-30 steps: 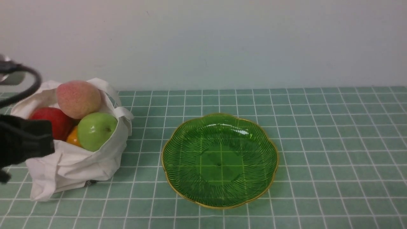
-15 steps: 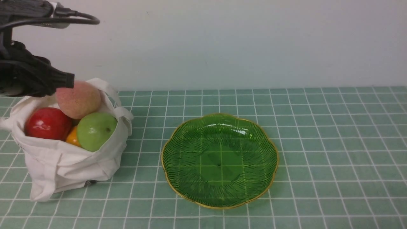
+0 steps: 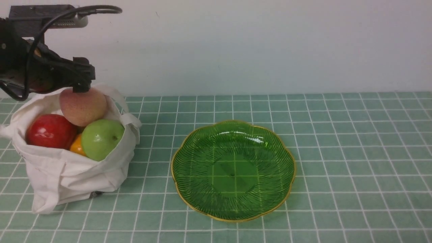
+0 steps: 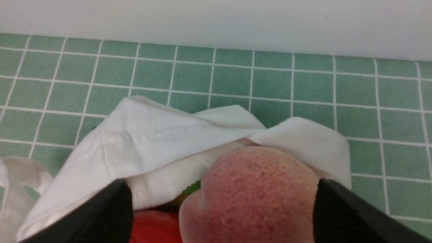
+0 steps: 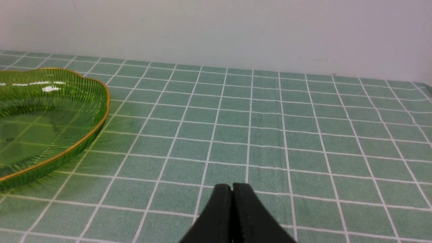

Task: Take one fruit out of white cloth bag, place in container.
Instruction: 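Reach into the cloth bag and grasp the peach with the left gripper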

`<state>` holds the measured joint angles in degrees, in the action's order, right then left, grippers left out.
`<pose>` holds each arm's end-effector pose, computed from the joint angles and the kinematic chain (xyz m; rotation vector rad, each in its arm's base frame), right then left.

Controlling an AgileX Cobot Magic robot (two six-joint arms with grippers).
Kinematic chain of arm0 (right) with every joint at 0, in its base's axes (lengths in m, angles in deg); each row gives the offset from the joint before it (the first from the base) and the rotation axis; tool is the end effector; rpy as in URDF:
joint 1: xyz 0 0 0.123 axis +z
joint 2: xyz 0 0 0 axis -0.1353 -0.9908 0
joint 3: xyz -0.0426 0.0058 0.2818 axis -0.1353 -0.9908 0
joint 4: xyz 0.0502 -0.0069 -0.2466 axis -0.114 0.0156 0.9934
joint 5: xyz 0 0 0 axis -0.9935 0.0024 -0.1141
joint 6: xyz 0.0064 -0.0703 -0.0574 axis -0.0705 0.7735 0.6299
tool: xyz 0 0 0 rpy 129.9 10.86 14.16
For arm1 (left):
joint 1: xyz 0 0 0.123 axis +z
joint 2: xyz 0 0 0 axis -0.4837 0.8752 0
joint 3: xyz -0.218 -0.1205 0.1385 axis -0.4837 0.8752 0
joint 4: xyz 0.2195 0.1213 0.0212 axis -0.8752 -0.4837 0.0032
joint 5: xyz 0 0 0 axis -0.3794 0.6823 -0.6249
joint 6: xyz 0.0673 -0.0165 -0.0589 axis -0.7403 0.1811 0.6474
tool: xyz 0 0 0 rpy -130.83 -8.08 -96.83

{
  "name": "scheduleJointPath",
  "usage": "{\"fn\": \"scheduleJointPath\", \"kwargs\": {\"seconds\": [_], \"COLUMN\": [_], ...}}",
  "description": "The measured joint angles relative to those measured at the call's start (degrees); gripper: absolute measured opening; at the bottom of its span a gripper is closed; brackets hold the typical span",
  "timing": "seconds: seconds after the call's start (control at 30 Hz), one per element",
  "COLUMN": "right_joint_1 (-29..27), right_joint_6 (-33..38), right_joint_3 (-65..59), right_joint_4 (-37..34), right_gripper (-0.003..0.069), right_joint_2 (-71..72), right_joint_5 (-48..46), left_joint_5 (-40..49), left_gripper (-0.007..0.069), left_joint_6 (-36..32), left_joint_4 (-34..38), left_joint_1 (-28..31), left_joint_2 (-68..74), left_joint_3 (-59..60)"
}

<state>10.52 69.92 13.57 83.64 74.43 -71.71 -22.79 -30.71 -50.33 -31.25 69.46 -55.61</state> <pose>0.0520 0.0017 0.1721 -0.0973 1.8707 -0.0172 0.3532 -0.0043 0.2998 -0.1085 2.3744 0.0701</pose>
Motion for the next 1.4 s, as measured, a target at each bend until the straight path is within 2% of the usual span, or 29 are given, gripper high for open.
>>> {"fn": "scheduleJointPath", "kwargs": {"seconds": [0.43, 0.63, 0.77, 0.87, 1.03, 1.4], "right_joint_1": [0.0, 0.0, 0.0, 0.0, 0.0, 0.0], "right_joint_6": [0.0, 0.0, 0.0, 0.0, 0.0, 0.0], "right_joint_3": [0.0, 0.0, 0.0, 0.0, 0.0, 0.0], "right_joint_4": [0.0, 0.0, 0.0, 0.0, 0.0, 0.0], "right_gripper": [-0.0015, -0.0015, -0.0015, -0.0015, -0.0015, -0.0015], "right_joint_2": [0.0, 0.0, 0.0, 0.0, 0.0, 0.0], "right_joint_5": [0.0, 0.0, 0.0, 0.0, 0.0, 0.0], "left_joint_5": [1.8, 5.8, 8.7, 9.5, 9.0, 8.8], "left_gripper": [0.0678, 0.0664, 0.0658, 0.0654, 0.0654, 0.0654], "left_joint_6": [0.2, 0.2, -1.4, -5.6, -8.0, -7.6], "left_joint_4": [0.3, 0.9, 3.7, 5.1, 4.4, 2.1], "left_joint_1": [-0.2, -0.2, -0.5, -1.6, -2.4, -2.4], "left_joint_2": [4.0, 3.2, 2.1, 2.0, 2.3, 7.7], "left_joint_3": [-0.5, -3.1, -5.0, -5.1, -5.1, -5.1]}}
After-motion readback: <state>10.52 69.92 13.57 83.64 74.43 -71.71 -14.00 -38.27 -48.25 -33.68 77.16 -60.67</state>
